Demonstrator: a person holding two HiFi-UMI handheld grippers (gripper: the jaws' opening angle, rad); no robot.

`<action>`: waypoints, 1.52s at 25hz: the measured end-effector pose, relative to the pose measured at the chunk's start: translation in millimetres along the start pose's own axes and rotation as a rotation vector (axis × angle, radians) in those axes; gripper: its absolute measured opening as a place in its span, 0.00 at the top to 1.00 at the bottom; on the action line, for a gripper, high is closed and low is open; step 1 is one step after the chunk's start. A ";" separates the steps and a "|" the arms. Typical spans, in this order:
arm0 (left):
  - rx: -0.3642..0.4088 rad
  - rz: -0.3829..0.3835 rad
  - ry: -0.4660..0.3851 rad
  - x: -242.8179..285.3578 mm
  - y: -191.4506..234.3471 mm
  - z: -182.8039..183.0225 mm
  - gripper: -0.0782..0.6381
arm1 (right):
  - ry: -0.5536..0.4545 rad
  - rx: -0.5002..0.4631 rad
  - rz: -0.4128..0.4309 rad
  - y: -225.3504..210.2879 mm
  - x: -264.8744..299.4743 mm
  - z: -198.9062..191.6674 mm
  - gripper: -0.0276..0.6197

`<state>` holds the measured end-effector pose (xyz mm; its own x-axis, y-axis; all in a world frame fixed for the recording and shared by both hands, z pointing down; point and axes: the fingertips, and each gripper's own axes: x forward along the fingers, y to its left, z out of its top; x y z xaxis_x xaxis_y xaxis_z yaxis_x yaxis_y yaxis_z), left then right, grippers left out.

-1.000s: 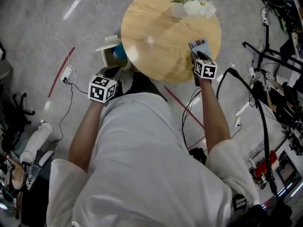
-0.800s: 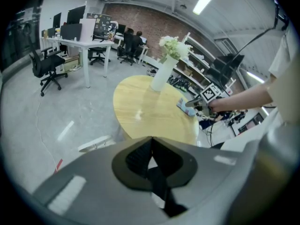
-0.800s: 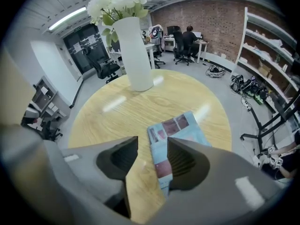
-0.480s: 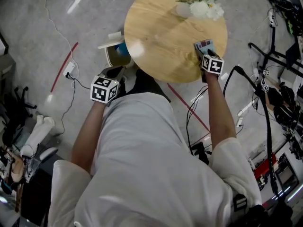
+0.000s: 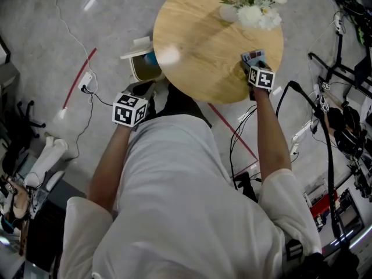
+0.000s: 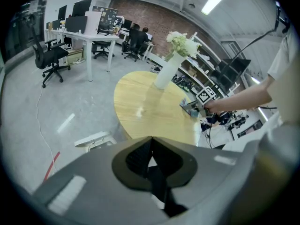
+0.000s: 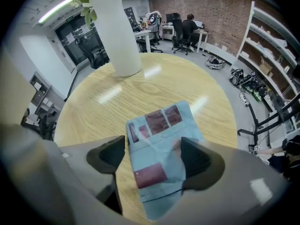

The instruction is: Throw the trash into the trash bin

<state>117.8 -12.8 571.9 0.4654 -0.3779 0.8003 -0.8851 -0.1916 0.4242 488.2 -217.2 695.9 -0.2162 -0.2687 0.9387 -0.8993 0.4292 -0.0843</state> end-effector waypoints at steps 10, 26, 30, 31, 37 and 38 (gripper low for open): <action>-0.020 0.003 0.002 5.1 5.7 3.7 0.88 | -0.026 -0.107 -0.026 13.7 1.0 7.6 0.60; -0.025 0.016 -0.044 -8.2 2.6 -6.2 0.88 | -0.060 -0.183 0.034 48.1 -16.7 11.8 0.92; -0.028 0.029 -0.069 -15.1 4.3 -8.5 0.88 | -0.083 -0.173 0.039 55.0 -26.1 12.2 0.92; -0.030 0.032 -0.078 -17.4 5.4 -9.2 0.88 | -0.092 -0.176 0.042 57.9 -28.4 13.4 0.92; -0.048 0.043 -0.117 -29.0 8.9 -18.2 0.88 | -0.123 -0.194 0.065 77.1 -39.3 18.3 0.92; -0.050 0.042 -0.121 -30.7 8.9 -20.2 0.88 | -0.124 -0.198 0.067 81.0 -40.7 19.0 0.92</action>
<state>95.7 15.4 559.7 0.4211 -0.4916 0.7622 -0.9008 -0.1289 0.4146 417.0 -187.8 644.5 -0.3288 -0.3323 0.8840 -0.7921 0.6068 -0.0665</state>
